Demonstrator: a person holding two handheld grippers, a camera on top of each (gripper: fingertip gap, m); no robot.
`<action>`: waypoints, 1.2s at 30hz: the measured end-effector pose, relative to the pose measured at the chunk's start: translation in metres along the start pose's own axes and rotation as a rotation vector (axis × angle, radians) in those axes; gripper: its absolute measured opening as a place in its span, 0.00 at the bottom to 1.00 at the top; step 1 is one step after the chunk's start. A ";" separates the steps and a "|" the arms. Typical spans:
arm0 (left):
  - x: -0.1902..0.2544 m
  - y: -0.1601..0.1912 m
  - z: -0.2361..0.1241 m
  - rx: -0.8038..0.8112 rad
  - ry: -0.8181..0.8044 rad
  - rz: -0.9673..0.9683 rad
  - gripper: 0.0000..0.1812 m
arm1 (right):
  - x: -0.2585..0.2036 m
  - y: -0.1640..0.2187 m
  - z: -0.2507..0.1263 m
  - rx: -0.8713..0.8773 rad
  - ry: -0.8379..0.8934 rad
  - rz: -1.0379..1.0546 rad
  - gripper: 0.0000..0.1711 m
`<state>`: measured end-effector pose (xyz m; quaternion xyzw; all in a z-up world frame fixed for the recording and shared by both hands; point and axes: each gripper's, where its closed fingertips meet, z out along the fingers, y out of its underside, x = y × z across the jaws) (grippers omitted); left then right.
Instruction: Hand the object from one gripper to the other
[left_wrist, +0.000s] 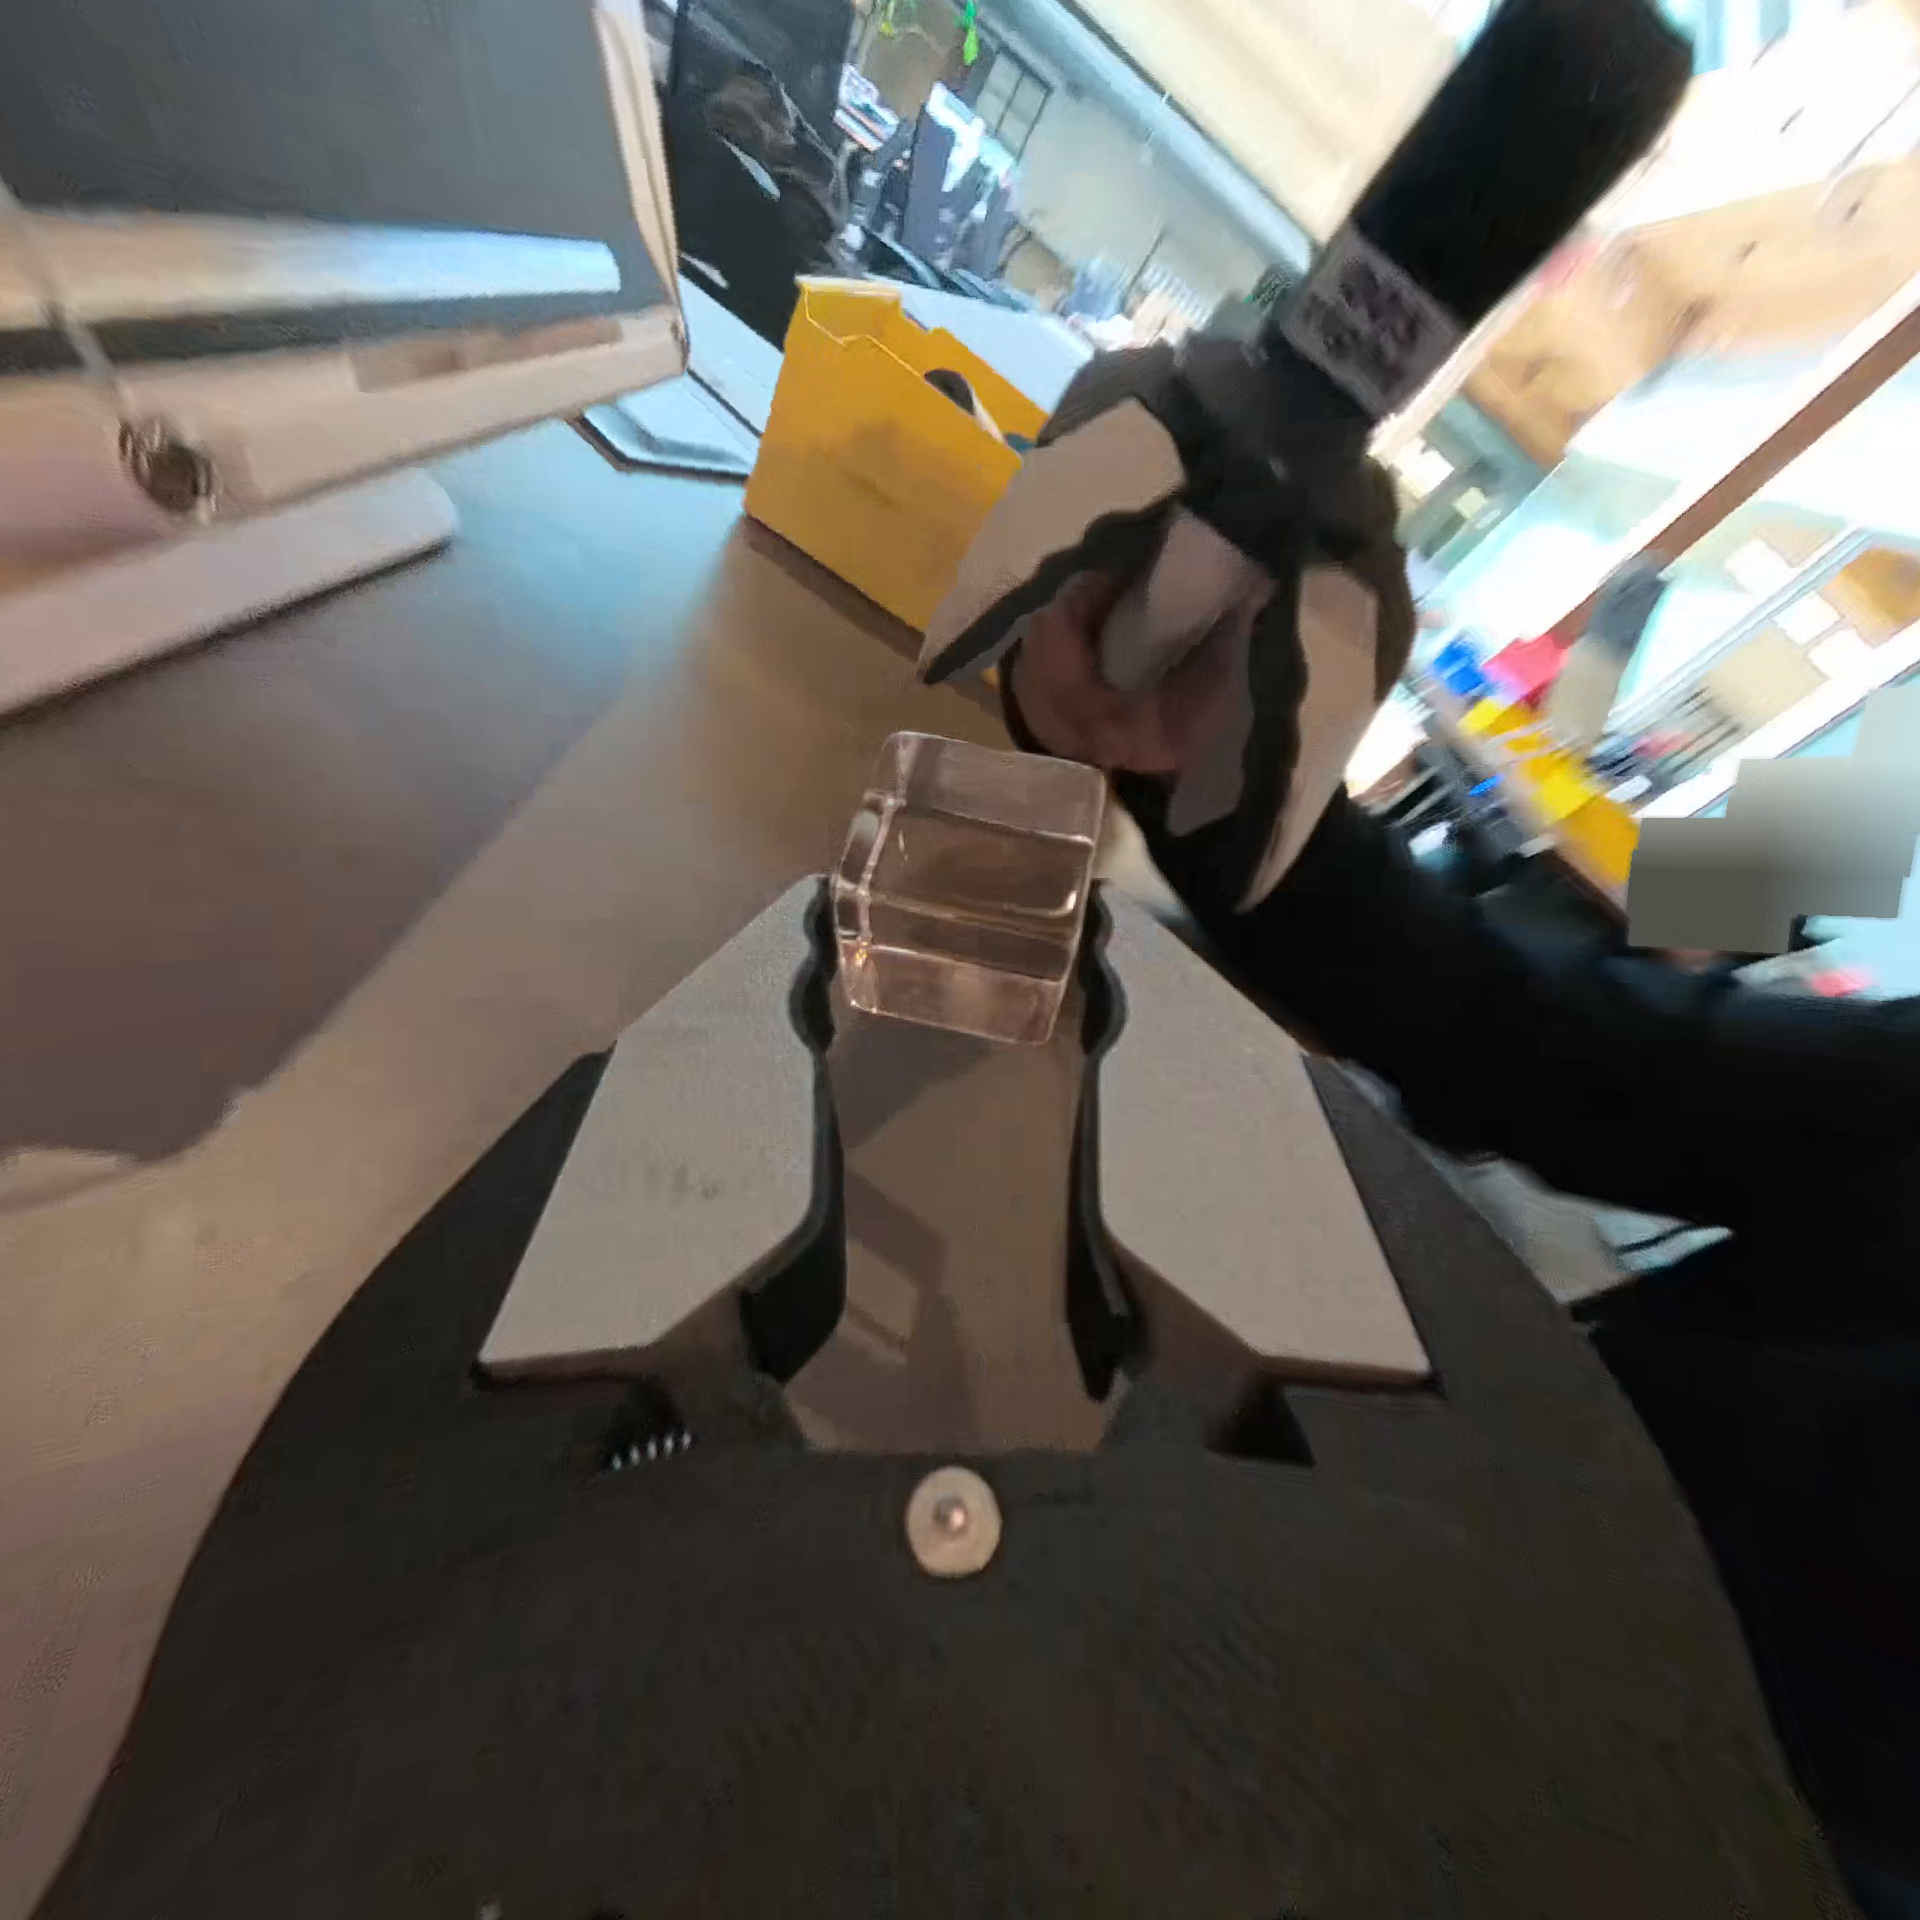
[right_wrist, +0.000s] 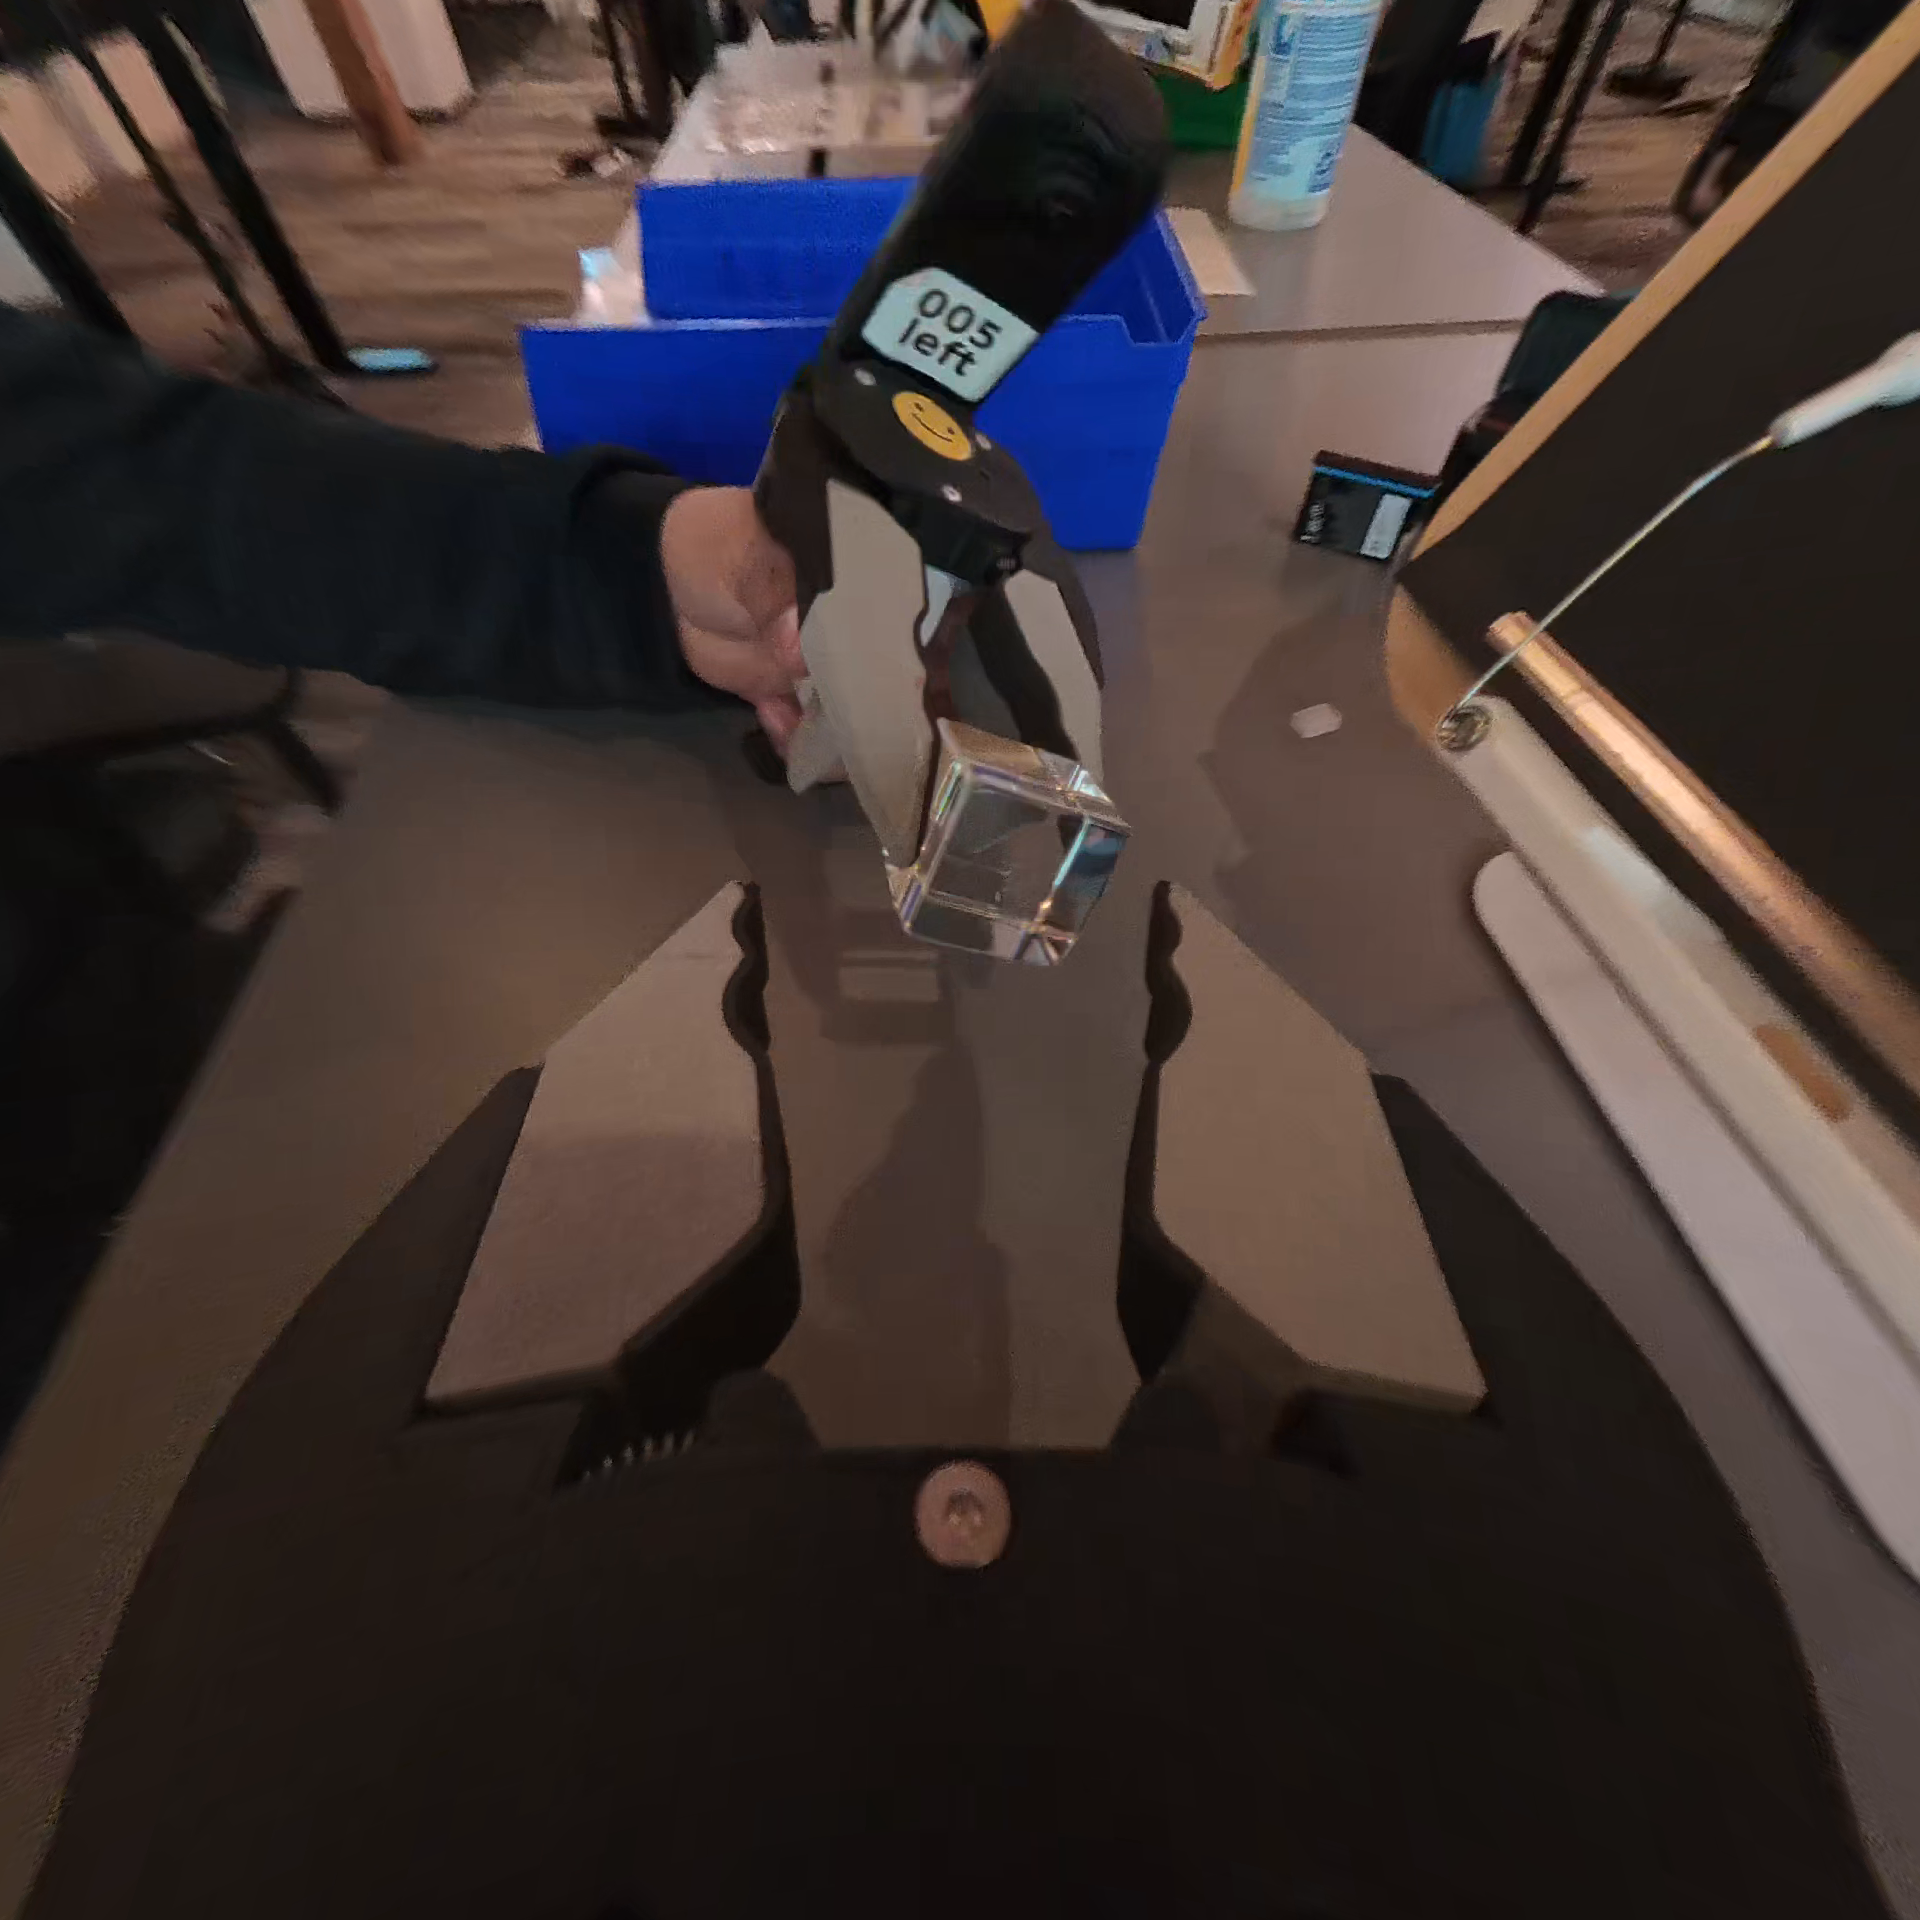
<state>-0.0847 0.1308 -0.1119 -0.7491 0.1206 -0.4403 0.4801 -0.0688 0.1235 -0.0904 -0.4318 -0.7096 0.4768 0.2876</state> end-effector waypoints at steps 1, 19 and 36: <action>0.000 0.001 0.000 0.003 0.043 -0.084 0.25 | 0.000 0.001 0.003 -0.022 0.034 -0.045 0.43; 0.021 0.003 0.006 -0.010 0.230 -0.194 0.26 | -0.011 0.009 0.030 -0.082 0.048 -0.108 0.28; -0.025 0.011 0.005 -0.122 -0.349 0.578 0.34 | 0.043 -0.015 -0.021 0.265 -0.042 0.450 0.27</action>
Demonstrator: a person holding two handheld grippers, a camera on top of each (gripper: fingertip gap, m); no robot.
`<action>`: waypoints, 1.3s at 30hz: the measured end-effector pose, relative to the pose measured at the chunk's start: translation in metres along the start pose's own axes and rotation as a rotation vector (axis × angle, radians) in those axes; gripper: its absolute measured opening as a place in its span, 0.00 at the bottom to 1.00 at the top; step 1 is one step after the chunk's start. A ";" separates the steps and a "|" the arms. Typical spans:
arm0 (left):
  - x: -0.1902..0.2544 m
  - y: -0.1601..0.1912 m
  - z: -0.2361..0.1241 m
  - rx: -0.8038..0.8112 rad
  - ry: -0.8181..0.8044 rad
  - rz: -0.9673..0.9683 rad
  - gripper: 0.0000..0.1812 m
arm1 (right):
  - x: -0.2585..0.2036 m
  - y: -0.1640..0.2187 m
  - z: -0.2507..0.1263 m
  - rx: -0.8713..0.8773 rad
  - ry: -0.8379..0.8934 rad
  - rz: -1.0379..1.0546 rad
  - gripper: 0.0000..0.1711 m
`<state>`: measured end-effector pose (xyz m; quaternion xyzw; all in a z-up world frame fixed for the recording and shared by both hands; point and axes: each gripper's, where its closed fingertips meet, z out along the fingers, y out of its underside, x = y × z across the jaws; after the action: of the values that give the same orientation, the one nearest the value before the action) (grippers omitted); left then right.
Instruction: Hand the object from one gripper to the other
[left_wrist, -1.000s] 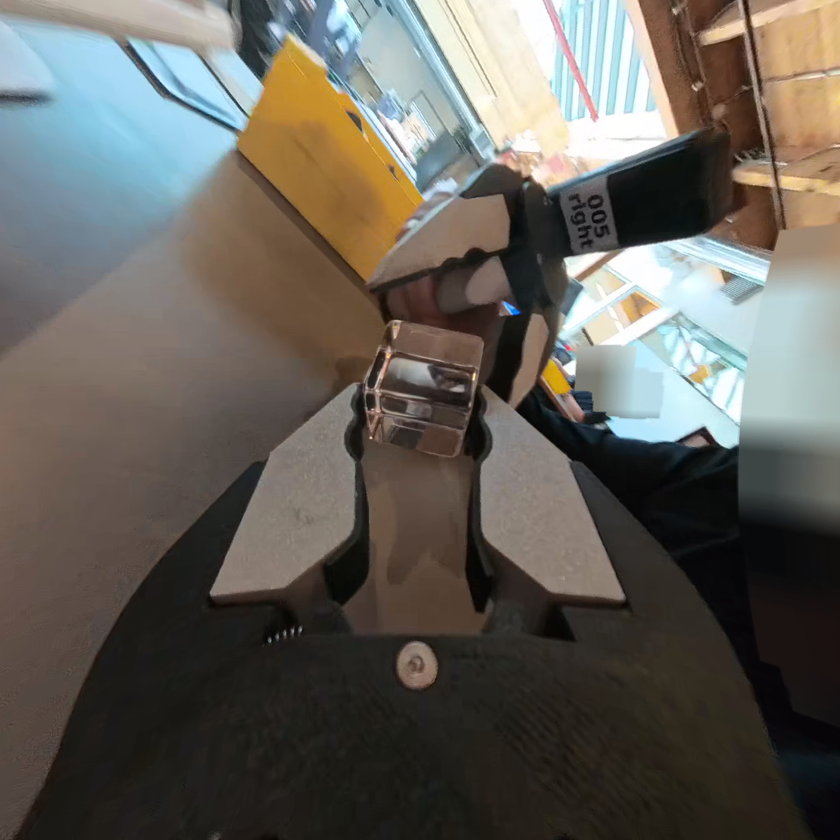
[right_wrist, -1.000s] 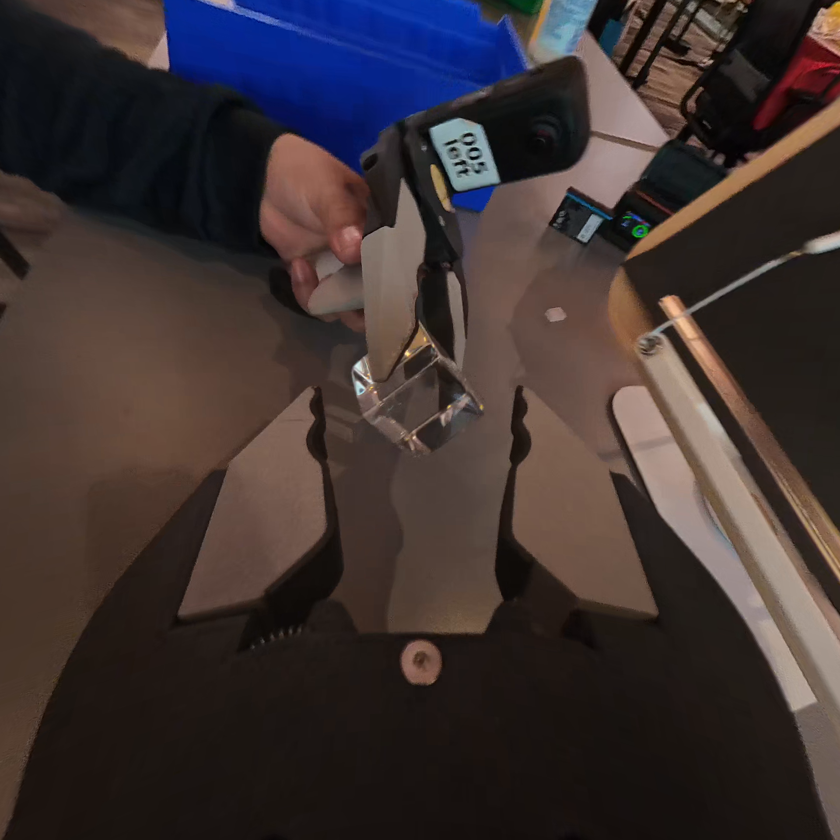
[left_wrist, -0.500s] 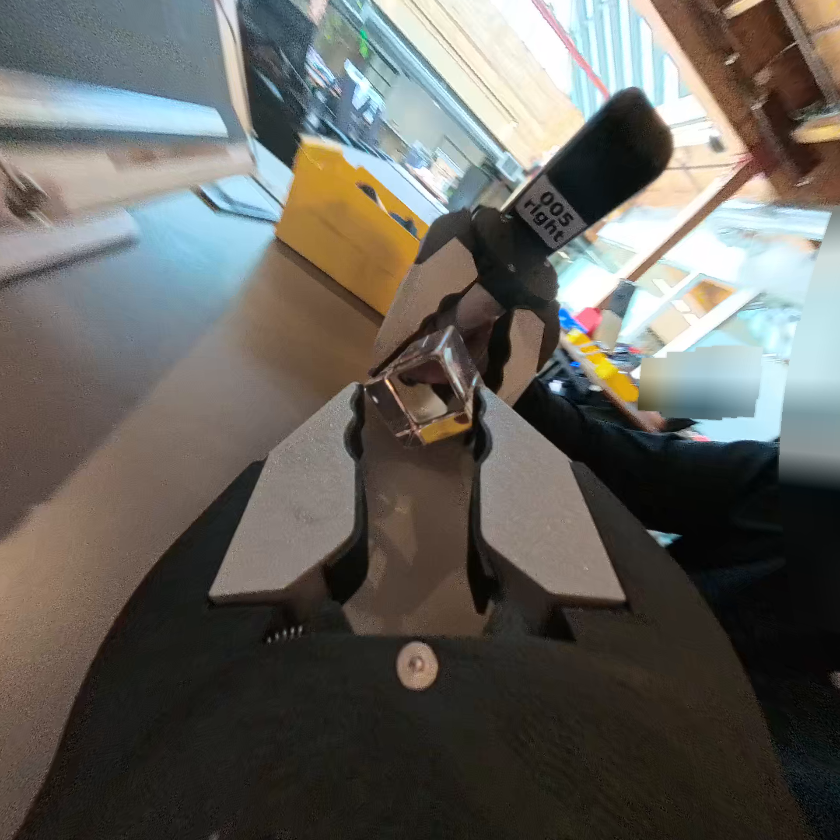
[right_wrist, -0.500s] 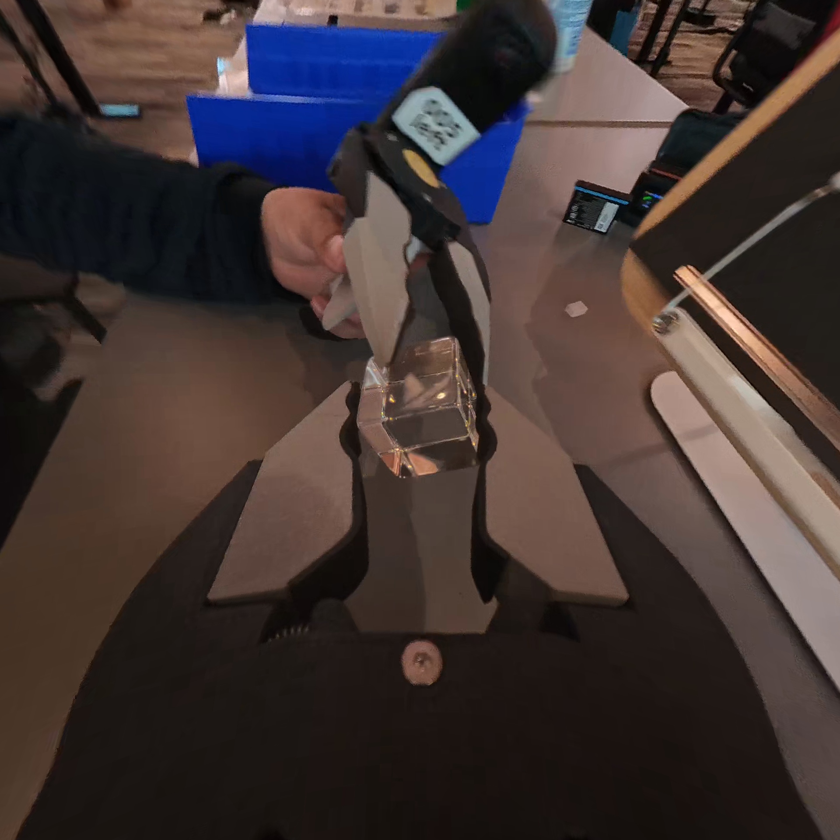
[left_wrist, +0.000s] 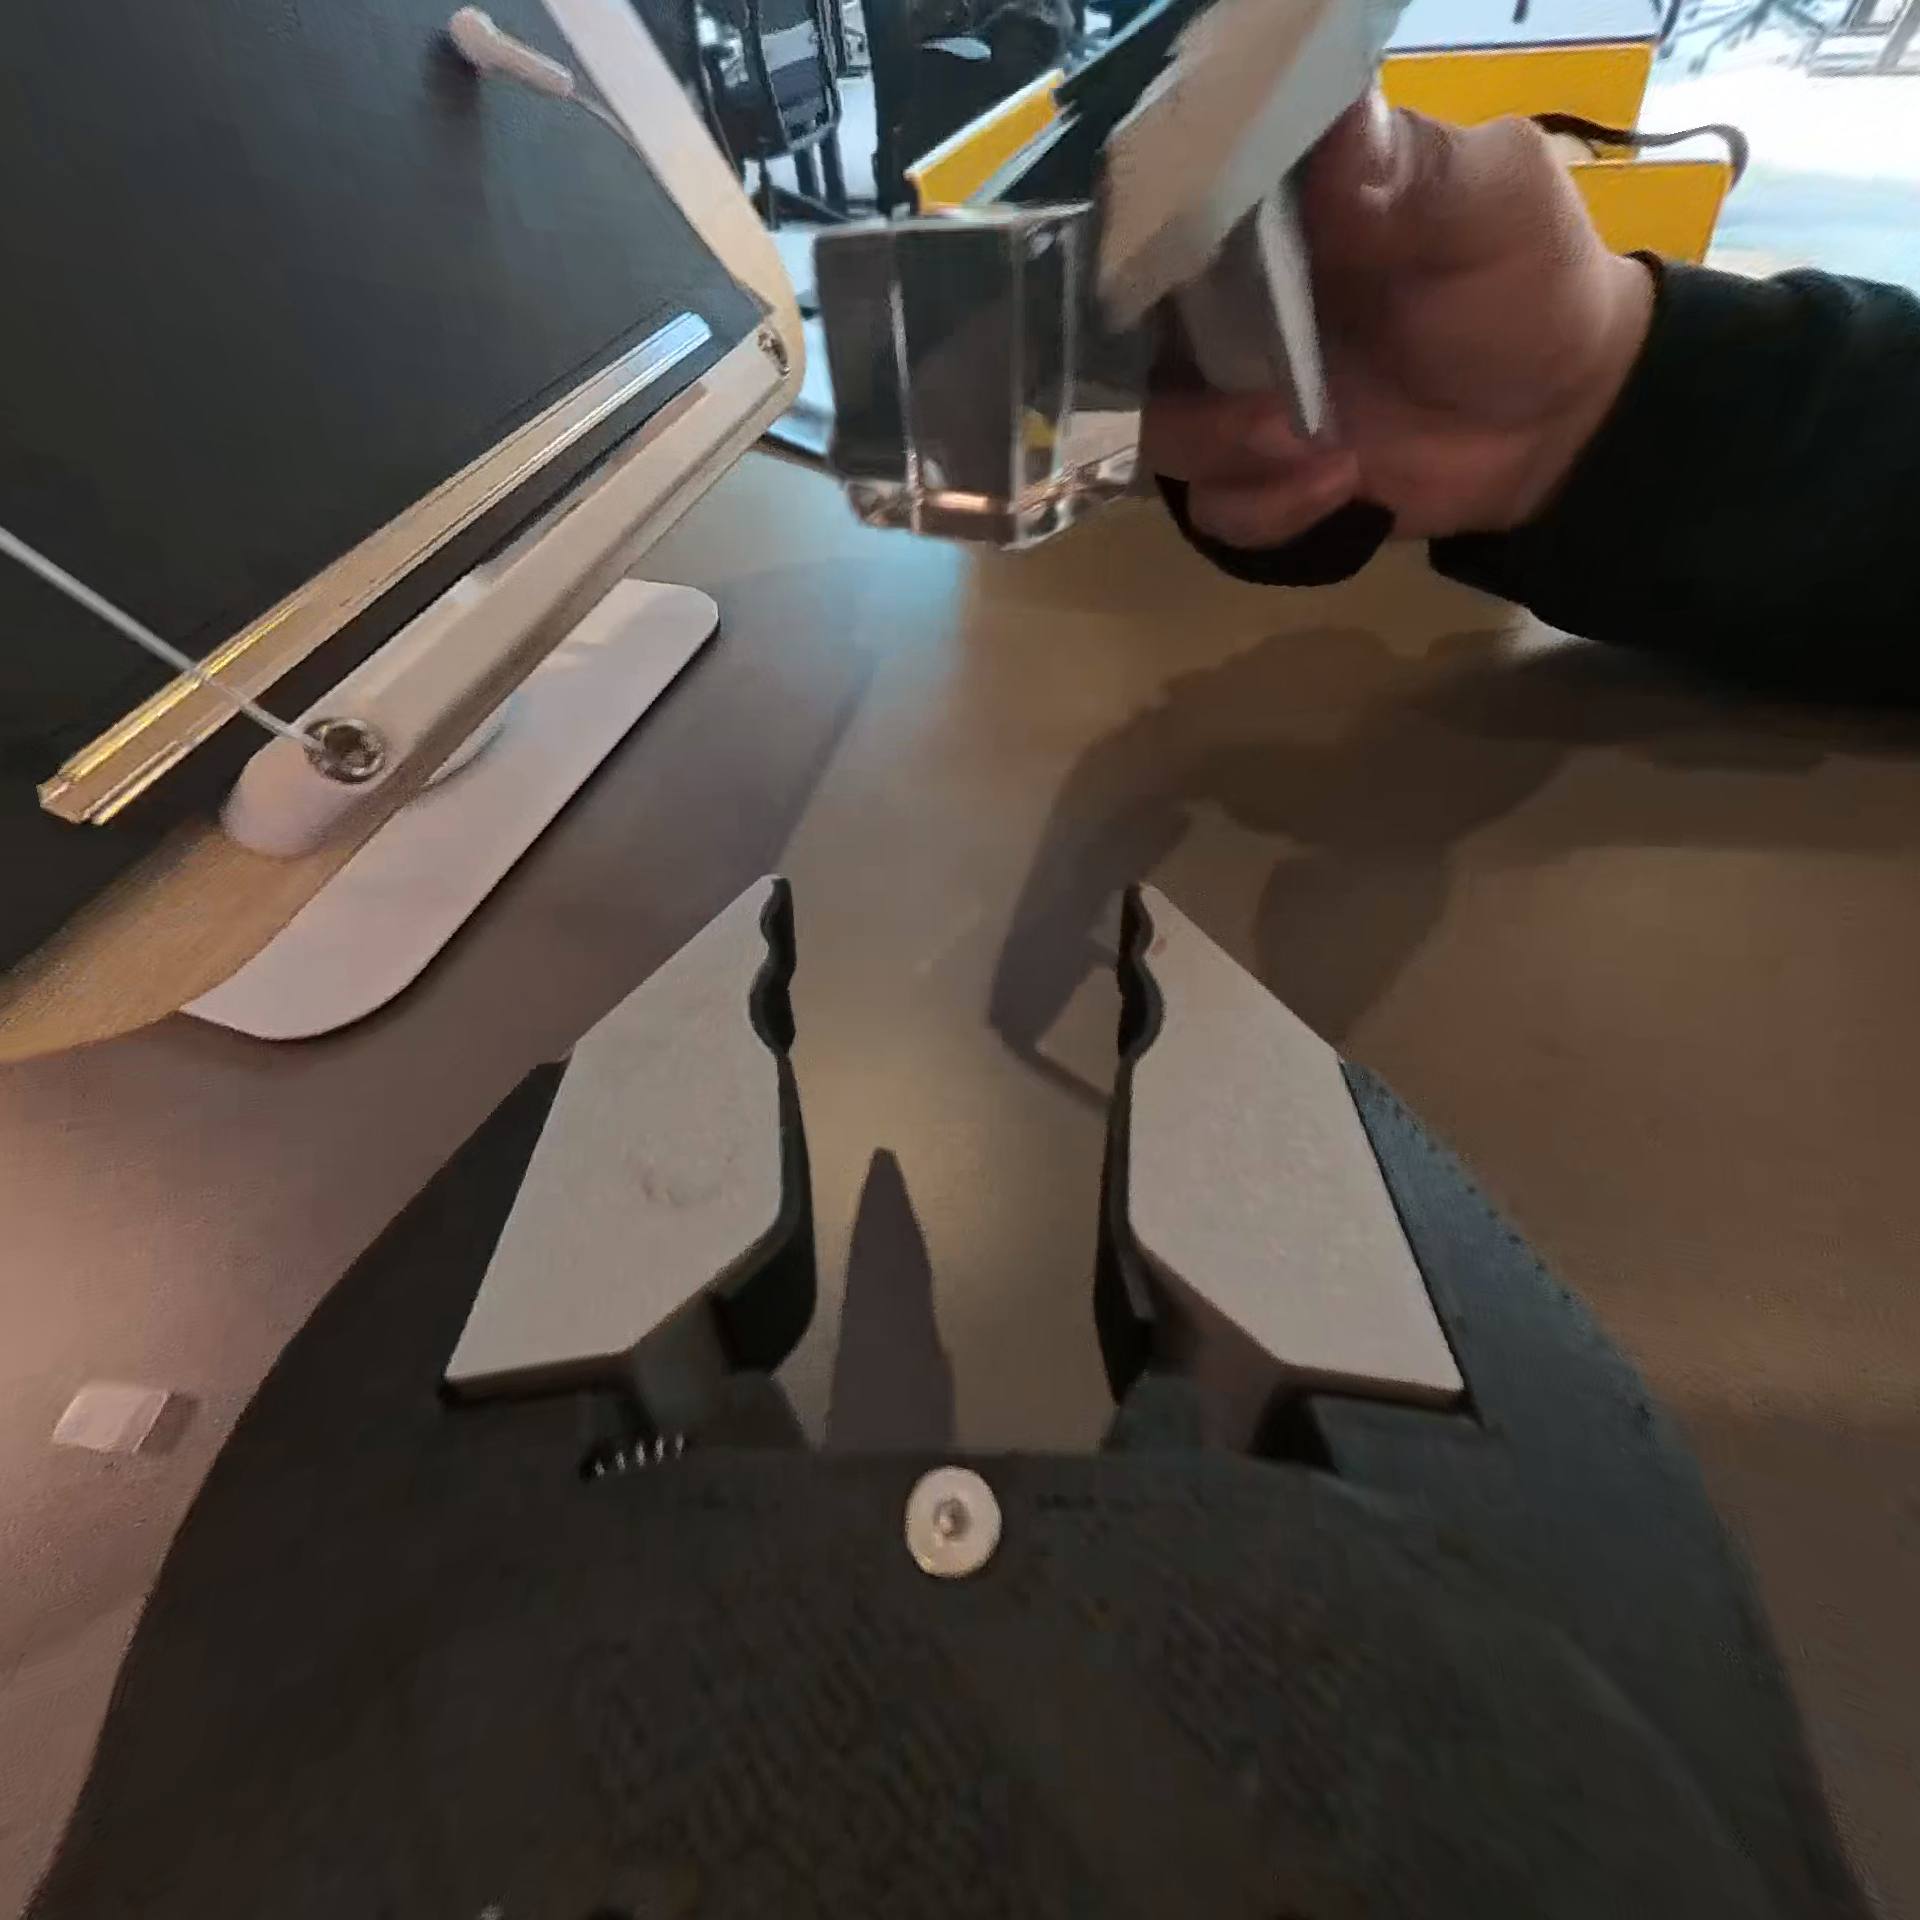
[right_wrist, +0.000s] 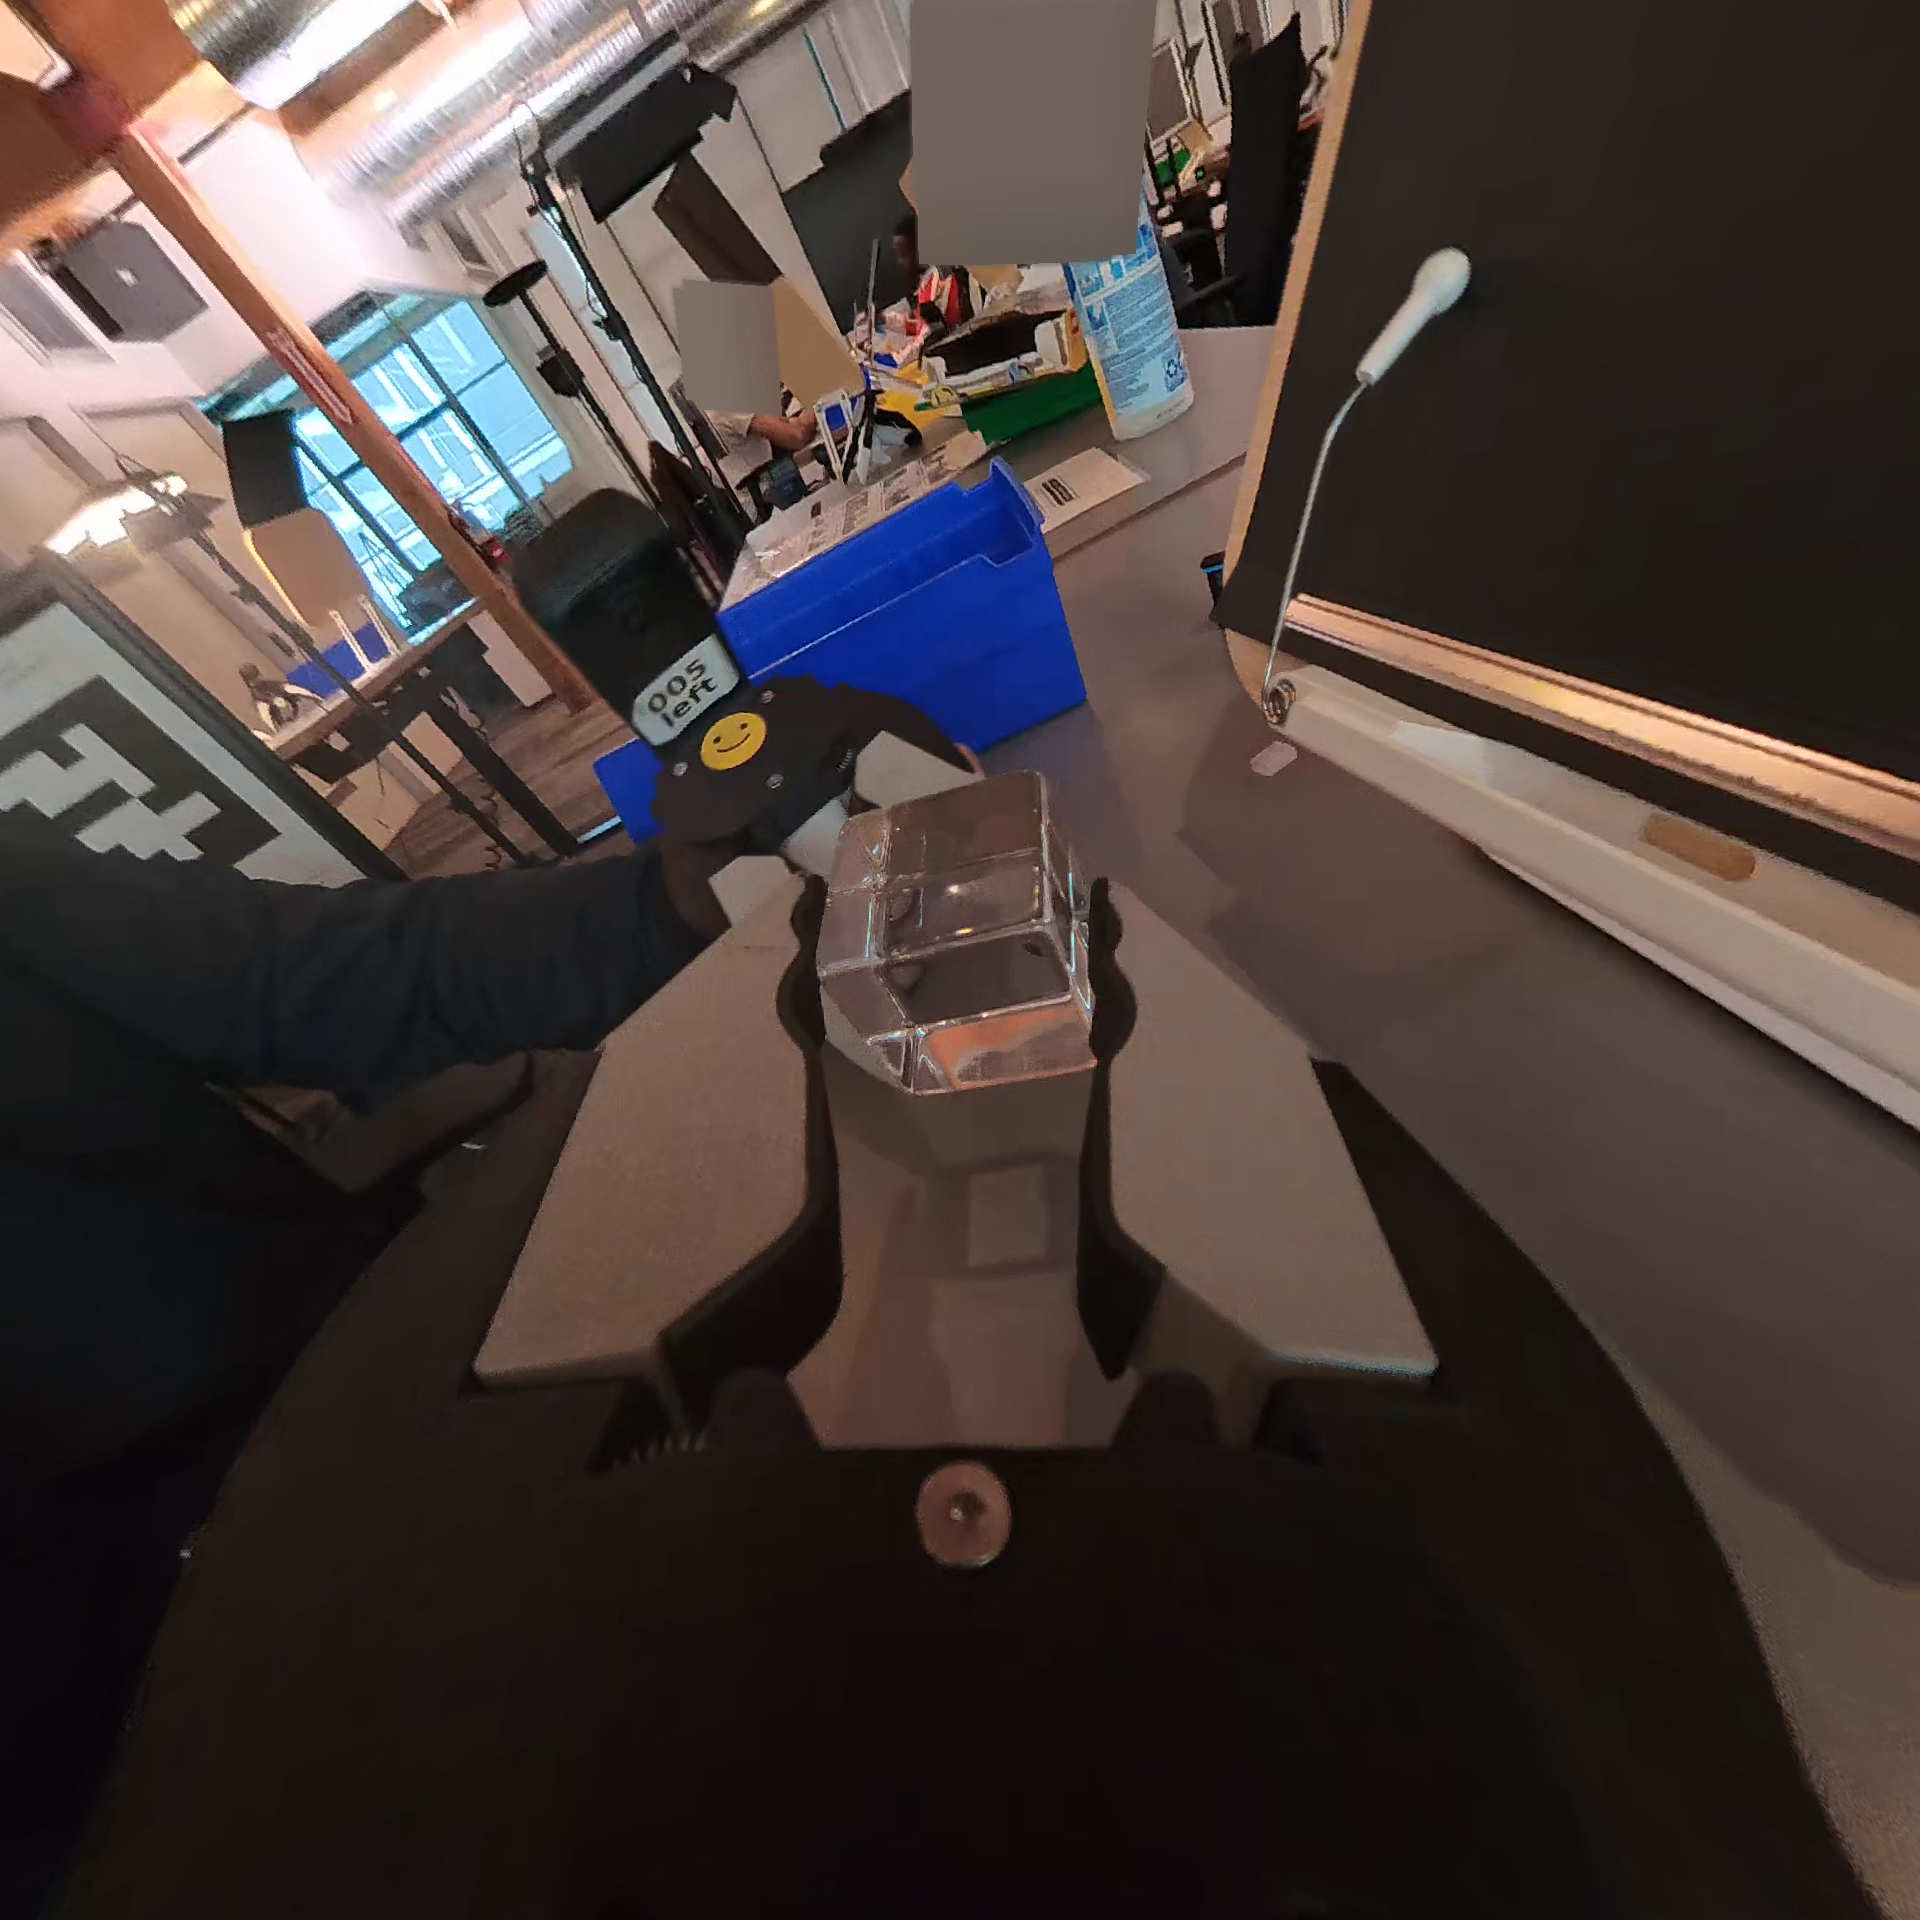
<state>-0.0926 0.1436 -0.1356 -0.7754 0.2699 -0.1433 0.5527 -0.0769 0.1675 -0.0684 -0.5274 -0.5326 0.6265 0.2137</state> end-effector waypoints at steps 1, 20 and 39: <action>0.002 -0.001 0.001 0.003 -0.006 0.022 0.33 | 0.002 0.002 0.001 -0.010 0.001 0.015 0.27; 0.006 -0.018 -0.004 0.062 -0.261 0.508 0.30 | -0.014 0.047 0.032 -0.216 -0.162 0.256 0.27; 0.014 -0.018 -0.004 0.075 -0.137 0.370 0.25 | -0.003 0.040 0.022 -0.202 -0.093 0.136 0.29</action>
<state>-0.0786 0.1367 -0.1182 -0.6992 0.3641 0.0040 0.6152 -0.0831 0.1413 -0.1057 -0.5515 -0.5654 0.6064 0.0918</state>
